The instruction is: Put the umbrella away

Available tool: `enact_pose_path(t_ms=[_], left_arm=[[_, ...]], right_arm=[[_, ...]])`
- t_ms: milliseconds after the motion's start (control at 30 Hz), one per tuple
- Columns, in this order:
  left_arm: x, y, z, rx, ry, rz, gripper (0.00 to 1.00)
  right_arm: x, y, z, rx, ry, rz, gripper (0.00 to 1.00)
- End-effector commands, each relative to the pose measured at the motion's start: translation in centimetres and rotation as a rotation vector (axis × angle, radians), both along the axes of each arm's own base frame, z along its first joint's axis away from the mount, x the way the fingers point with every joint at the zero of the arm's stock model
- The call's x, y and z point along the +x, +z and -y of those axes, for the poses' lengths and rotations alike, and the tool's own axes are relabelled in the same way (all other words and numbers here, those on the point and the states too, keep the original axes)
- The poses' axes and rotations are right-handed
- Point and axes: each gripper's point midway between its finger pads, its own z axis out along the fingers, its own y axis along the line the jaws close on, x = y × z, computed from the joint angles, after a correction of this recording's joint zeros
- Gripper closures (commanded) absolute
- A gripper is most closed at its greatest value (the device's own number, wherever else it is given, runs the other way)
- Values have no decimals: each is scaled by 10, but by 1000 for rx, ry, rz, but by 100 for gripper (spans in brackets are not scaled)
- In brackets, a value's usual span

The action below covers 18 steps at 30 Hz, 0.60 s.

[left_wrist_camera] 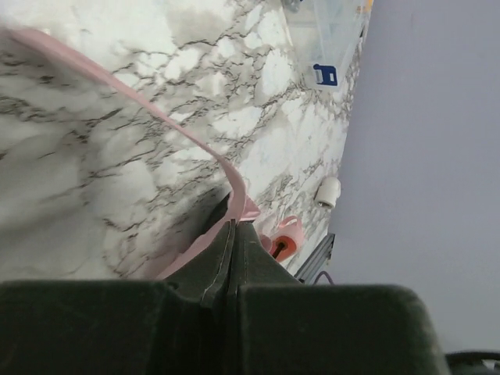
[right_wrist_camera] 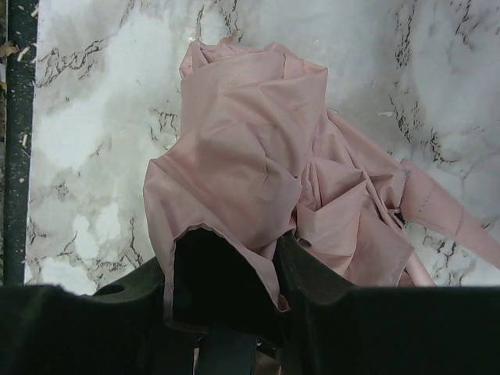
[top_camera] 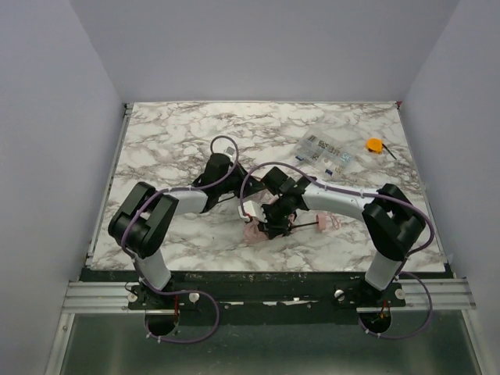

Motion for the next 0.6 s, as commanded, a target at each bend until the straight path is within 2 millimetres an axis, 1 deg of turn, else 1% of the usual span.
enact_pose_path(t_ms=[0, 67, 167, 233, 300, 367, 433, 500, 567], left_arm=[[15, -8, 13, 105, -2, -20, 100], [16, -11, 21, 116, -20, -29, 100], [19, -14, 26, 154, -30, -31, 100], [23, -16, 23, 191, -18, -29, 100], [27, -19, 16, 247, -7, -29, 100], [32, -20, 14, 269, 8, -24, 100], [36, -20, 16, 277, 5, -25, 100], [42, -16, 19, 278, 8, -15, 100], [47, -11, 18, 283, 11, 1, 100]], right_arm=[[2, -57, 45, -258, -13, 90, 95], [3, -53, 39, -235, -1, 116, 95], [2, -51, 30, -222, 17, 134, 96], [0, -50, 27, -217, 30, 147, 96], [-2, -45, 24, -190, 37, 152, 96], [-5, -34, 18, -146, 41, 146, 96], [-7, -27, 13, -114, 39, 136, 96], [-6, -31, 17, -135, 33, 139, 96], [-5, -41, 27, -178, 26, 139, 96]])
